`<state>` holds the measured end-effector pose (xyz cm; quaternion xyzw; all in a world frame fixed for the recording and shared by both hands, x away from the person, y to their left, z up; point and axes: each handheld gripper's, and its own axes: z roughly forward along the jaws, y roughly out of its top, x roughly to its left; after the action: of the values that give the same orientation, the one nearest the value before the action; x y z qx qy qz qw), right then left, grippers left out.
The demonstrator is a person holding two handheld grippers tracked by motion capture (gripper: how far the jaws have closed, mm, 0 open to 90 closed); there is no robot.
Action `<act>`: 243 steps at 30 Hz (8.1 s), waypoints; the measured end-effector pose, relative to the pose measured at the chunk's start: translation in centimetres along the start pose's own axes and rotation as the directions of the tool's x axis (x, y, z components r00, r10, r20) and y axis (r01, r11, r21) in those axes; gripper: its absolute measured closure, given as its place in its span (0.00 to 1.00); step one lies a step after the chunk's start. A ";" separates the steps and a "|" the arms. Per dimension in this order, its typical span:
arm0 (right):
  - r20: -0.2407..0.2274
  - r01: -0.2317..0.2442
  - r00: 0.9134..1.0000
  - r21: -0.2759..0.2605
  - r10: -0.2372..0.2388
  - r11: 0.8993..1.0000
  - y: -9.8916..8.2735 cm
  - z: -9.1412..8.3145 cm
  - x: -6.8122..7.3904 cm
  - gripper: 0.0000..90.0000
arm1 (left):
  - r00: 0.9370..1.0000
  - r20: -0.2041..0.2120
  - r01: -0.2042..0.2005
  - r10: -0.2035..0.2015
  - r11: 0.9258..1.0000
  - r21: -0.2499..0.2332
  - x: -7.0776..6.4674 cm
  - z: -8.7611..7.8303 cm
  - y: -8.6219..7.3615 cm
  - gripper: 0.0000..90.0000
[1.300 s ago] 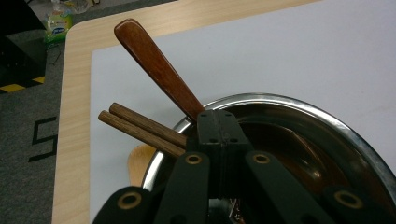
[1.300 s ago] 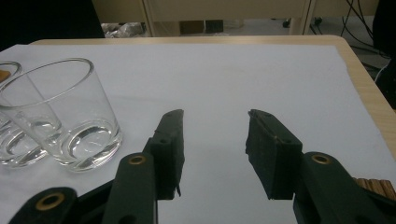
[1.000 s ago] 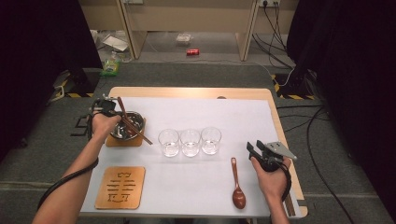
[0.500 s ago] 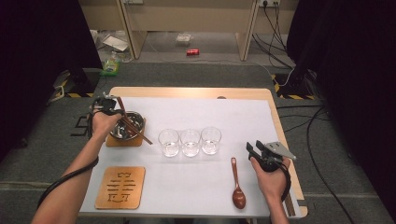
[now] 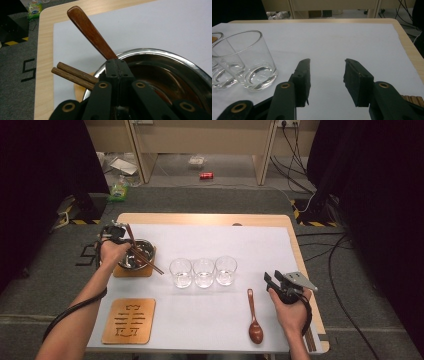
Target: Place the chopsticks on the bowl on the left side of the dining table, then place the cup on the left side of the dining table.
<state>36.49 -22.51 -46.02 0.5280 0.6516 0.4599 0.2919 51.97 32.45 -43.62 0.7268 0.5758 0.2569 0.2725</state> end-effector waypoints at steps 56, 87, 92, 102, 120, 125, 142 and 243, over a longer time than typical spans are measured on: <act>-0.006 0.008 1.000 0.010 -0.008 1.000 0.0 0.1 0.4 0.63 | 0.999 0.047 -0.022 0.017 0.993 0.117 0.8 -1.7 -2.5 0.99; -0.010 0.010 1.000 0.012 -0.010 1.000 -0.1 0.2 0.5 0.63 | 0.998 0.065 -0.029 0.021 0.991 0.131 0.4 -2.4 -3.3 0.99; -0.008 0.011 1.000 0.011 -0.011 1.000 0.0 0.2 0.5 0.63 | 0.997 0.070 -0.030 0.021 0.991 0.131 0.4 -2.4 -3.4 0.99; -0.007 0.011 1.000 0.009 -0.011 1.000 0.0 0.2 0.5 0.63 | 0.998 0.064 -0.004 0.000 0.999 0.048 0.7 -3.0 -3.3 0.96; -0.004 0.013 1.000 0.009 -0.013 1.000 0.0 0.1 0.6 0.63 | 0.985 -0.124 0.118 -0.122 0.992 -0.039 8.0 -6.9 -7.4 0.99; -0.004 0.014 1.000 0.012 -0.014 1.000 -0.1 0.2 0.7 0.63 | 0.984 -0.109 0.138 -0.138 0.990 -0.003 8.3 -6.0 -8.5 0.99; -0.002 0.015 1.000 0.015 -0.015 1.000 -0.1 0.2 0.6 0.63 | 0.988 -0.087 0.128 -0.127 0.992 0.010 6.8 -5.1 -8.4 0.99; -0.005 -0.009 1.000 0.037 0.009 0.999 0.1 -0.2 -0.2 0.61 | 0.938 0.346 0.058 0.010 0.981 -0.186 -13.1 -7.4 -3.1 0.61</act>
<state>36.42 -22.78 -45.82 0.5351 0.6583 0.4503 0.2785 42.02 20.94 -41.25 0.7236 0.5002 0.1765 0.4416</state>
